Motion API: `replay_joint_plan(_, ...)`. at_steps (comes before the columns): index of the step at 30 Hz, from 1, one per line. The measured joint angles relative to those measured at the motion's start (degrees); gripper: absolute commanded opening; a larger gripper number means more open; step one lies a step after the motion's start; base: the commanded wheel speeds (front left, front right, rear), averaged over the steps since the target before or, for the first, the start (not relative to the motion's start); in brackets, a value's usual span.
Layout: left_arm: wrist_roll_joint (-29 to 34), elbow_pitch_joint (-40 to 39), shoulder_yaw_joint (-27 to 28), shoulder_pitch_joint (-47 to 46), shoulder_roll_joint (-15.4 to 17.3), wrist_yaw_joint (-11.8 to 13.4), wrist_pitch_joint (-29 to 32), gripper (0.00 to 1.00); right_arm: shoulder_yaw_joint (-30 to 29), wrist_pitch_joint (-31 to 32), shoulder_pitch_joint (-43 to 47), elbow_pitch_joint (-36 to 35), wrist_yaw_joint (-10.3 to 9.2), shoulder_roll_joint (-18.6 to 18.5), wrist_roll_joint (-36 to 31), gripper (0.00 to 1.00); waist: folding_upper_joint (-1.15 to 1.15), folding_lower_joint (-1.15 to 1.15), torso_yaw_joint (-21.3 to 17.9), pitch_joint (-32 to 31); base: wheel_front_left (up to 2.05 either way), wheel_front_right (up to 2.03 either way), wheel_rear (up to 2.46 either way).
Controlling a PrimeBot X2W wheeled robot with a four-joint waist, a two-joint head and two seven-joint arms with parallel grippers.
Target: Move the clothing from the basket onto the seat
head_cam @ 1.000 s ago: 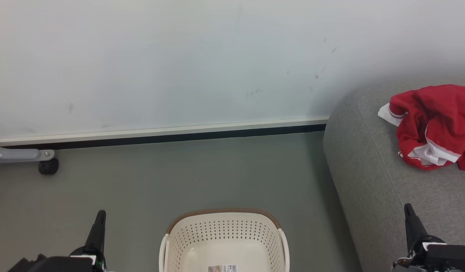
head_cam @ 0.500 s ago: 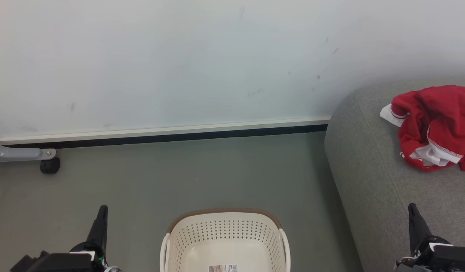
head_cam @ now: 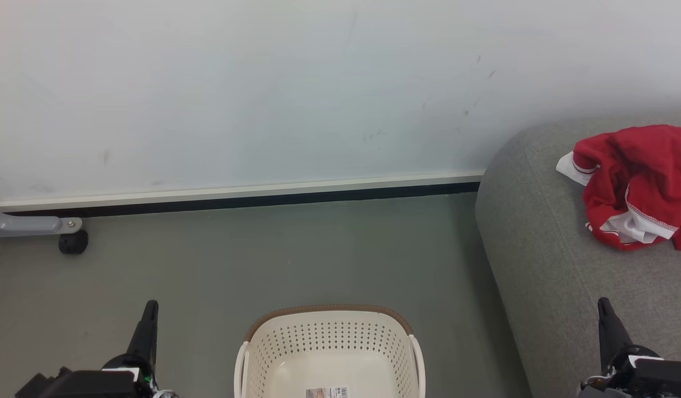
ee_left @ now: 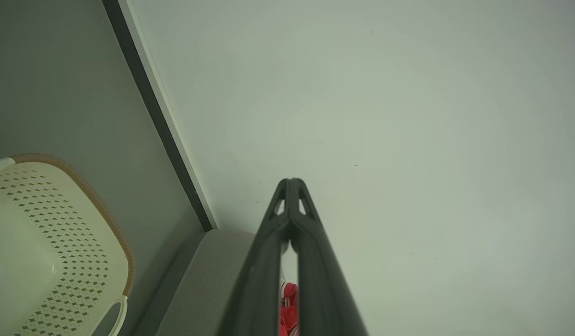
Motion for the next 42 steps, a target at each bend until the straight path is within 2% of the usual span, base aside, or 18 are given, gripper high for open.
replay_joint_plan(42, -0.01, 0.08, 0.00, 0.00, -0.01, 0.00, 0.00, 0.00, 0.00, -0.01, 0.00, -0.02, 0.01, 0.00, 0.00, 0.00, 0.00, 0.00, 0.00, 0.00, 0.00, 0.00, 0.00)
